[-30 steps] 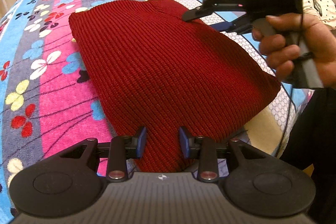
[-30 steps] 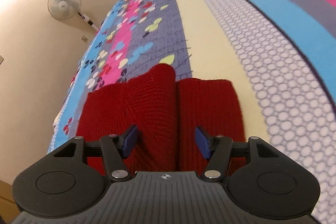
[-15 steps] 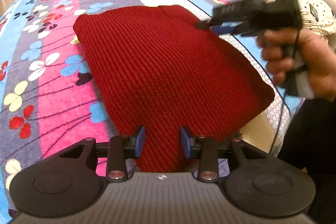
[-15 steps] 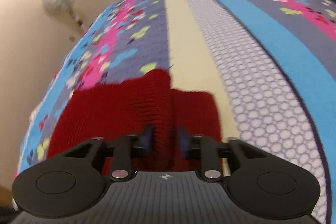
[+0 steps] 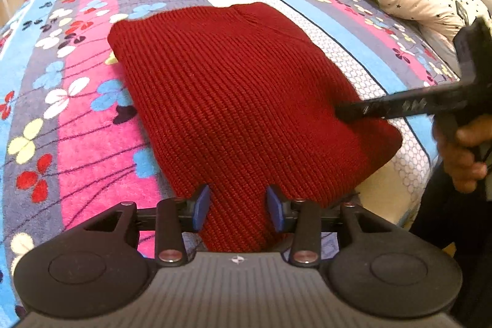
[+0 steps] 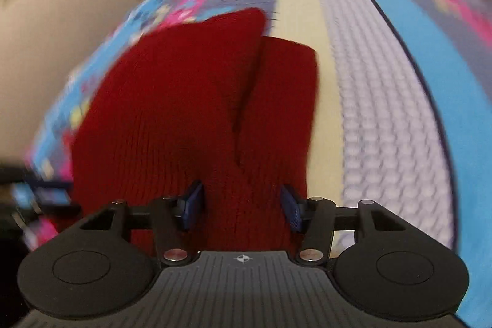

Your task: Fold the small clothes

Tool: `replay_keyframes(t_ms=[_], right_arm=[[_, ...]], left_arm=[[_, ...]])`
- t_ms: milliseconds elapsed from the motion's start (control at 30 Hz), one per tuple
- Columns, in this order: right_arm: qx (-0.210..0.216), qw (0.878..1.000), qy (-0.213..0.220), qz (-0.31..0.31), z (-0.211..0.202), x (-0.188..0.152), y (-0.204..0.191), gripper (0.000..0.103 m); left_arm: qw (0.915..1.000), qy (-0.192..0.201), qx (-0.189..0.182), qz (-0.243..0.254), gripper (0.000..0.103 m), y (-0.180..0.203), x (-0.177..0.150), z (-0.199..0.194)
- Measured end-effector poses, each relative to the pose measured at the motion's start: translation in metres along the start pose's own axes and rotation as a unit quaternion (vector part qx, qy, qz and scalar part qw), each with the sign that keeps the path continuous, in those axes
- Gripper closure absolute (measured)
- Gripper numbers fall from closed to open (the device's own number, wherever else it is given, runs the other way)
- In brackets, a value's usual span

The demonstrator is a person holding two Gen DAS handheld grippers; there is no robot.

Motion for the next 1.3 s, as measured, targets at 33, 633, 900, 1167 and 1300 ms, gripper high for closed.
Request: replay_keyframes(t_ms=[33, 633, 900, 1167, 1300], right_arm=[[0.004, 1.0, 0.008, -0.004, -0.005, 0.002, -0.002, 0.047], [0.065, 0.996, 0.037, 0.057, -0.033, 0.015, 0.027, 0.045], [0.065, 0.977, 0.042, 0.197, 0.009, 0.037, 0.072, 0.022], [0.07, 0.985, 0.001, 0.155, 0.055, 0.037, 0.05, 0.006], [0.081, 0.986, 0.009, 0.146, 0.064, 0.044, 0.046, 0.012]], left_arm=[[1.0, 0.001, 0.0, 0.0, 0.056, 0.0, 0.0, 0.0], [0.9955, 0.05, -0.031, -0.074, 0.03, -0.025, 0.01, -0.03], [0.9734, 0.095, -0.03, -0.207, 0.007, -0.065, 0.039, -0.022], [0.9481, 0.034, -0.091, -0.303, 0.0, -0.107, 0.047, 0.049], [0.9355, 0.027, -0.14, -0.323, 0.0, -0.112, 0.055, 0.076]])
Point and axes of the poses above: each gripper's, at about its wrist camera, not at the fingertips, and z roughly the way its jaws point, y to its right, x to its top, the point moved 7 cm from there along z, roughly the way its jaws point
